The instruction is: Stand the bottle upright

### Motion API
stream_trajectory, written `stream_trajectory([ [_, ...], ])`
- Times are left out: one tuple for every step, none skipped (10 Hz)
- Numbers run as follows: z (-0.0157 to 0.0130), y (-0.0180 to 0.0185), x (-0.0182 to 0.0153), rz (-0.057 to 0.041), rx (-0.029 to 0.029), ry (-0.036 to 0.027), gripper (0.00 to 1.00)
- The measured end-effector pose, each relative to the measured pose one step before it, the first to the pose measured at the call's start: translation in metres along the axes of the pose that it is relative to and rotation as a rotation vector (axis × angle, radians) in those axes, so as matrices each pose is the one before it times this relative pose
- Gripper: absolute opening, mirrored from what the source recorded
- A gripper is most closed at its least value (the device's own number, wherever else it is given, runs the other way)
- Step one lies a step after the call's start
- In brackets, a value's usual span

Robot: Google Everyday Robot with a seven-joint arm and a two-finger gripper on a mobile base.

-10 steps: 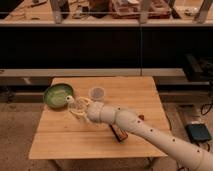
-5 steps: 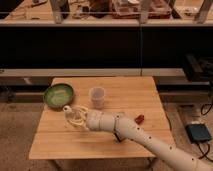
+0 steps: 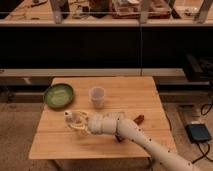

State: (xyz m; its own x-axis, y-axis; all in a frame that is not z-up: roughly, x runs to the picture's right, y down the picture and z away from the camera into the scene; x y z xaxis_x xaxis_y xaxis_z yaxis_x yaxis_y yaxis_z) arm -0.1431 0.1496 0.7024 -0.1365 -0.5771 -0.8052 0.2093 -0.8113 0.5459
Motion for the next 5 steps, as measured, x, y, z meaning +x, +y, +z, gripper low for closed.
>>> stream_trajectory([
  [-0.00378,0.00202,-0.00210,-0.00020,-0.00475,0.01195,0.52],
  [-0.00318,0.00091,-0.00049,-0.00277,-0.00362,0.01128,0.61],
  [-0.00261,0.00061,-0.00077,-0.00285,-0.00267,0.00640,0.69],
  [-0.00424,0.00055,-0.00206,-0.00335,-0.00431,0.00355,0.78],
  [-0.00332,0.00076,-0.00358,-0.00020,-0.00361,-0.00329,0.80],
])
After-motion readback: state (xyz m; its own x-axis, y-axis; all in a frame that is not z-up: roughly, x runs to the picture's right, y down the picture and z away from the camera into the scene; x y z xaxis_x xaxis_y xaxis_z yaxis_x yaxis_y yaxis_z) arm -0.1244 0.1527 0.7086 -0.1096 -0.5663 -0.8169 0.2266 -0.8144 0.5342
